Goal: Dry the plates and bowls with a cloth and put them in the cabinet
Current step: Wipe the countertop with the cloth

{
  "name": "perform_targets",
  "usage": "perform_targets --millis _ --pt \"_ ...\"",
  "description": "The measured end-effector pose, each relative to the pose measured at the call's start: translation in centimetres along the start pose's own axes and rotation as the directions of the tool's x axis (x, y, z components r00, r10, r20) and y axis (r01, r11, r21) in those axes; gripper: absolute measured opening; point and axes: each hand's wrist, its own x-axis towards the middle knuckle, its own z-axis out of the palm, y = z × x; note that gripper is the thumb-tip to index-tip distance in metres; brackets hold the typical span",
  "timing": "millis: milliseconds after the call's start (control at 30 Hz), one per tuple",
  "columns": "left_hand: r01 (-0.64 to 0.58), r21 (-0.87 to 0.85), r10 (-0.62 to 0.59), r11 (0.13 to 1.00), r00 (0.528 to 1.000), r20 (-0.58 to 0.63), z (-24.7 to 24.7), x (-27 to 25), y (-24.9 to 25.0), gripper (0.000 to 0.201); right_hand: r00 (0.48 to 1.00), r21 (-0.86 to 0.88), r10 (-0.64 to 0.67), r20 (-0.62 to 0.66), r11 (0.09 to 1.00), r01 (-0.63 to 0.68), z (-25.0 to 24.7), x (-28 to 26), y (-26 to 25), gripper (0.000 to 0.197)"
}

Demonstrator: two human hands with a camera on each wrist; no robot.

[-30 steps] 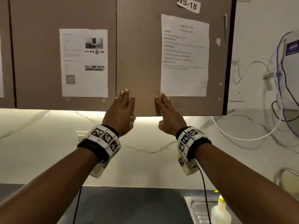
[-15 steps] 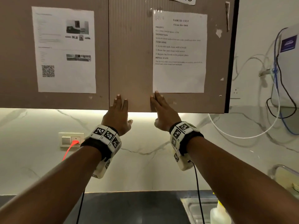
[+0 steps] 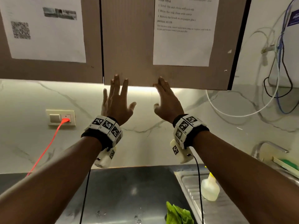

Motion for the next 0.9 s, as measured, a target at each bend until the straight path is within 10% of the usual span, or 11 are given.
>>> perform_targets --millis 233,467,600,800,900 --pt "0.094 -0.115 -0.069 0.989 0.977 0.201 4.1 -9.2 0.2 0.079 0.938 0.172 0.337 0.080 0.922 -0.346 3.1 -11.1 4.9 0.061" --pt "0.254 -0.061 -0.176 0.965 0.803 0.570 9.4 -20.0 0.5 0.079 0.683 0.072 0.547 0.484 0.753 -0.654 8.0 -26.2 8.9 0.053" --pt "0.275 -0.007 -0.198 0.962 0.709 0.677 11.0 -25.3 1.0 0.078 0.574 0.049 0.511 0.640 0.718 -0.694 10.8 -32.4 9.6 0.042" --pt "0.342 0.104 -0.299 0.934 0.588 0.751 12.2 -31.1 0.9 0.074 0.557 -0.041 0.451 0.697 0.801 -0.597 14.6 -36.2 10.5 0.057" --pt "0.365 0.118 -0.321 0.924 0.565 0.761 12.2 -33.0 0.6 0.073 0.398 -0.229 0.463 0.792 0.829 -0.510 16.2 -37.6 11.3 0.083"
